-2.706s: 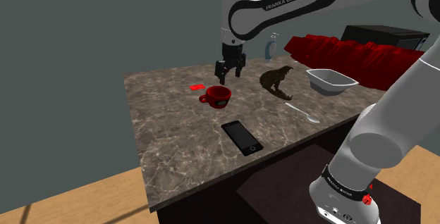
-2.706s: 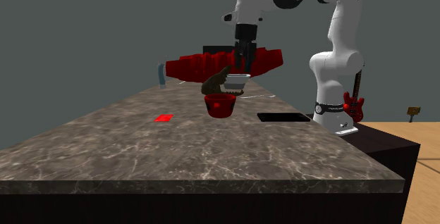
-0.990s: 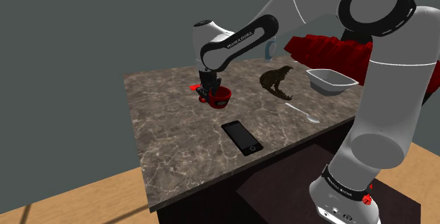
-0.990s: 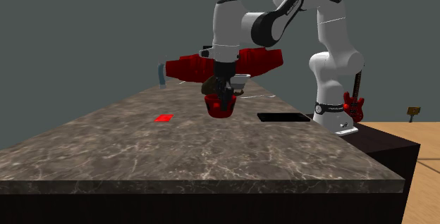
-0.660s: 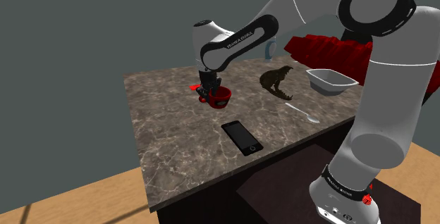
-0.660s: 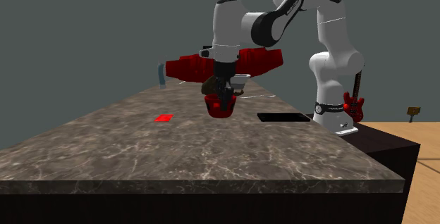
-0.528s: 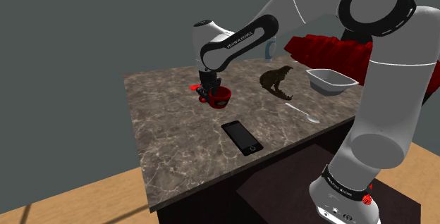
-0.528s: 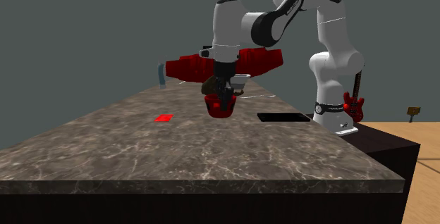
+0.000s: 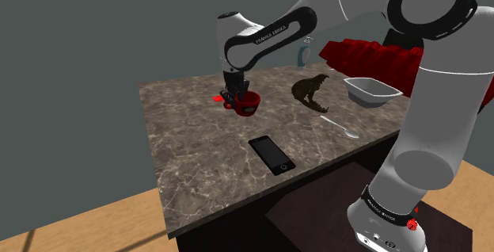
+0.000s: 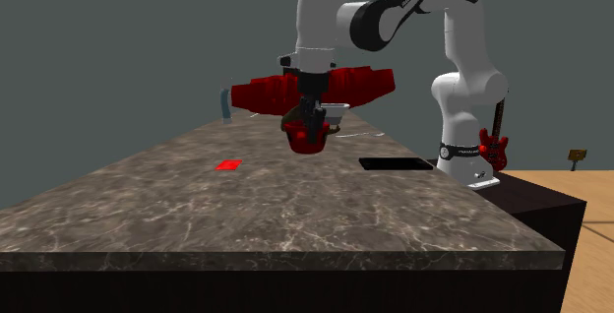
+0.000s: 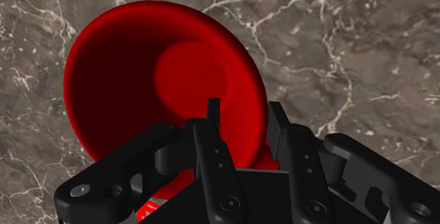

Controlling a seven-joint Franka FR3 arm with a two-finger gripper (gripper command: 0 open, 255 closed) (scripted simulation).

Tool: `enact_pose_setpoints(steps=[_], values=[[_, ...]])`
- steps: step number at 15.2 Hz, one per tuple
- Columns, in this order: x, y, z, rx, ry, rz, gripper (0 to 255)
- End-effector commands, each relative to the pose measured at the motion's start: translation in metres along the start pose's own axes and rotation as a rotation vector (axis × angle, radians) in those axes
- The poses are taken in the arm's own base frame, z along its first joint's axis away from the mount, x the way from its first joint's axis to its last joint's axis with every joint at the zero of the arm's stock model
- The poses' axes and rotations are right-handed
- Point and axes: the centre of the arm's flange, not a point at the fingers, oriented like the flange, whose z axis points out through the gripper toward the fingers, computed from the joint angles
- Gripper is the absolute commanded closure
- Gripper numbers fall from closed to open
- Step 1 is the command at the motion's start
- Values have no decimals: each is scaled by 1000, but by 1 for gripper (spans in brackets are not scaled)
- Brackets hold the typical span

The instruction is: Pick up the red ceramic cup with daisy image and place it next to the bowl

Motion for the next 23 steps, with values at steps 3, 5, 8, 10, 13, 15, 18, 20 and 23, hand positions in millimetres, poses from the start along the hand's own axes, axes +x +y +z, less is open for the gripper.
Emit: enact_pose_setpoints(steps=[3, 5, 8, 10, 13, 15, 18, 20, 23], values=[[-1, 3, -21, 0, 0, 0, 255], [-1, 5, -32, 0, 0, 0, 255], [-1, 8, -47, 0, 0, 0, 255], [-1, 10, -58, 0, 0, 0, 255], [-1, 13, -73, 0, 0, 0, 255], [-1, 15, -84, 0, 0, 0, 255], [-1, 18, -99, 0, 0, 0, 255], [-1, 19, -110, 0, 0, 0, 255], [-1, 22, -125, 0, 0, 0, 255]])
